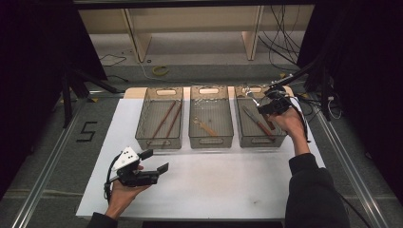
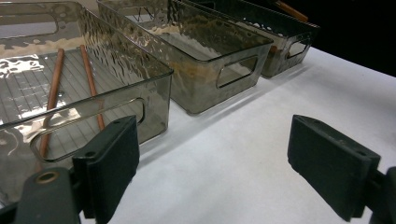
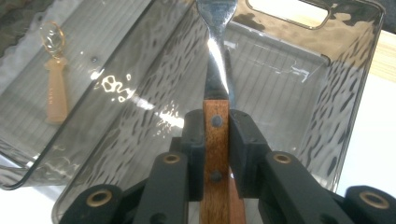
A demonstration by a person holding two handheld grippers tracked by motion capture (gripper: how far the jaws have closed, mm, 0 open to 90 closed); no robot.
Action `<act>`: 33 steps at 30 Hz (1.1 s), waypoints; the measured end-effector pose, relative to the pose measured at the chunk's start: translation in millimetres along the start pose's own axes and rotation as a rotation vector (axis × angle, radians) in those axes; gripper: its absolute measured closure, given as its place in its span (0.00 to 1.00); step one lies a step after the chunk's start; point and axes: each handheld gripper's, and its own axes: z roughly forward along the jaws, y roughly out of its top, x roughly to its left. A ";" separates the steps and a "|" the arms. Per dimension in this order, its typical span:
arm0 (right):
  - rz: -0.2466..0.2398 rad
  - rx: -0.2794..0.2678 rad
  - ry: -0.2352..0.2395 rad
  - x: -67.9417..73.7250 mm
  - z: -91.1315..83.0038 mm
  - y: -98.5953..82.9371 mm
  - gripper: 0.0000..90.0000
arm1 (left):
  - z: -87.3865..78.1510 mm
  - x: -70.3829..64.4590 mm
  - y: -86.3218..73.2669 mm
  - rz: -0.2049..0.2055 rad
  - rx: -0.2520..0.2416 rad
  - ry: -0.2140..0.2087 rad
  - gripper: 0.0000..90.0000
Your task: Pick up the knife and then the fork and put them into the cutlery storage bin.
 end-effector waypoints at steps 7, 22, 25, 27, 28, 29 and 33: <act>0.006 0.009 -0.005 -0.5 5.6 -0.8 0.86 | -0.1 0.1 0.1 0.002 0.000 0.000 0.18; 0.016 0.052 -0.006 -1.0 20.3 -10.9 0.86 | 0.0 0.1 0.0 0.001 0.001 -0.001 0.18; 0.030 0.069 -0.009 -2.2 24.0 -13.2 0.84 | 0.1 -0.1 0.1 0.000 0.001 -0.001 0.18; 0.037 0.062 -0.003 -3.3 23.9 -13.8 0.77 | 0.0 0.0 0.1 0.000 0.002 0.000 0.18; 0.041 0.058 0.008 -3.4 22.8 -13.5 0.75 | 0.1 0.2 0.1 0.000 0.000 0.000 0.18; 0.037 0.054 0.012 -3.0 21.6 -13.2 0.71 | 0.0 0.3 0.1 0.000 0.001 0.000 0.18; 0.033 0.037 0.015 0.0 16.1 -12.8 0.62 | 0.0 -0.1 0.1 0.000 0.001 0.000 0.18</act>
